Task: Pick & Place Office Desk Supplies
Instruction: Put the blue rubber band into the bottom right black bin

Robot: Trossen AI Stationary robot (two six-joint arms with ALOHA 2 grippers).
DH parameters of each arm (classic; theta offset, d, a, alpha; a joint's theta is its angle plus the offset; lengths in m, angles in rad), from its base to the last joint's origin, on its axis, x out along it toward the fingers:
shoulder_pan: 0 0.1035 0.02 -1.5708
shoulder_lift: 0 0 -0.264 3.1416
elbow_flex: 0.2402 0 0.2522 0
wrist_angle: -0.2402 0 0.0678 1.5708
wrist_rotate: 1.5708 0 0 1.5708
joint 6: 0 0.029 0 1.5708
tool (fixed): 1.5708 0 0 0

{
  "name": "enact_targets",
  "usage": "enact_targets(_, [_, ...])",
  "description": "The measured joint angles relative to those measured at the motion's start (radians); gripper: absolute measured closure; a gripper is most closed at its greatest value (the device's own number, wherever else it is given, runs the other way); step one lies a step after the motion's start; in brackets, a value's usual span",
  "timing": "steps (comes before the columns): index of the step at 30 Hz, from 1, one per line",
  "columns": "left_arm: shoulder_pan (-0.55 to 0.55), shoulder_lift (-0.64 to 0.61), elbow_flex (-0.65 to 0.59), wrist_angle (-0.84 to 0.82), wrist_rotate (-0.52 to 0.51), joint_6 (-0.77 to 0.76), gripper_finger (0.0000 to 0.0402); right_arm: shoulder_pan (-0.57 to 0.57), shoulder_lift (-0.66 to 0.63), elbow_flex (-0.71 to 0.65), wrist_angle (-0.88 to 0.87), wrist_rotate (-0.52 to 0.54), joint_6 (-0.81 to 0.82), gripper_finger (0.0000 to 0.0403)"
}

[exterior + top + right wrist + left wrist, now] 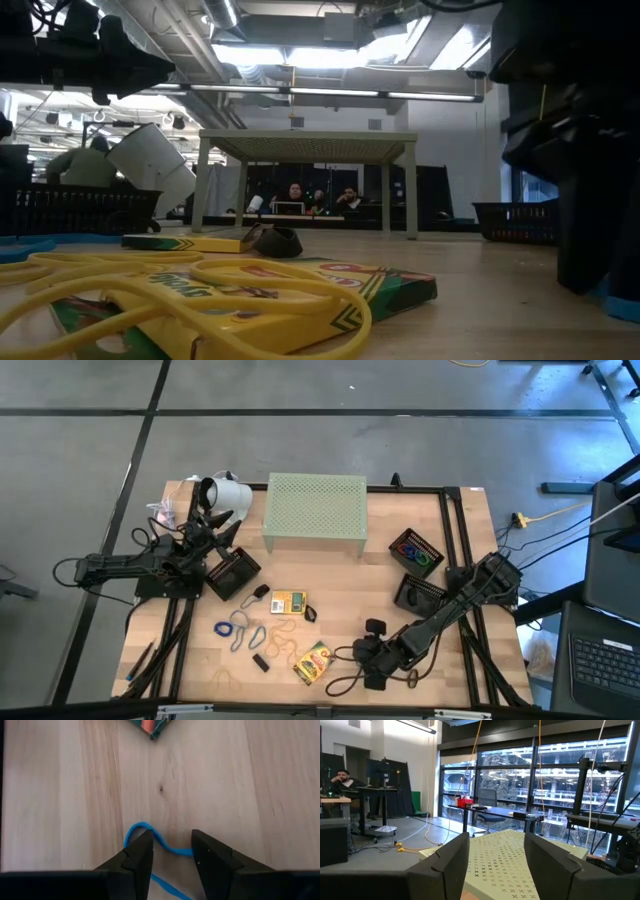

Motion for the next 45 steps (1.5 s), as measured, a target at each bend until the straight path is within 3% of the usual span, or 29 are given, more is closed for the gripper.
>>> enact_targets(13, [0.000,0.000,0.000,0.000,0.000,0.000,0.0216,-0.001,0.000,0.003,-0.042,-0.072,-0.032,0.0271])
enact_targets(17, [0.000,0.000,0.000,0.000,0.000,0.000,0.0215,-0.001,0.000,0.002,-0.044,-0.074,-0.039,0.0299])
enact_targets(24, [0.000,0.000,0.000,0.000,0.000,0.000,0.0216,-0.002,0.001,0.000,-0.038,-0.078,-0.019,0.0392])
enact_targets(29, [0.000,0.000,0.000,0.000,0.000,0.000,0.0217,0.000,0.000,0.008,-0.032,-0.045,0.025,0.0391])
enact_targets(32, [0.000,0.000,0.000,0.000,0.000,0.000,0.0215,0.000,0.003,0.039,-0.058,-0.034,-0.040,0.0399])
enact_targets(36, [0.000,0.000,0.000,0.000,0.000,0.000,0.0216,-0.005,-0.023,0.116,-0.153,0.016,-0.073,0.0400])
enact_targets(45, [0.000,0.000,0.000,-0.005,0.000,0.000,0.0217,-0.018,-0.050,0.315,-0.587,0.092,-0.040,0.0402])
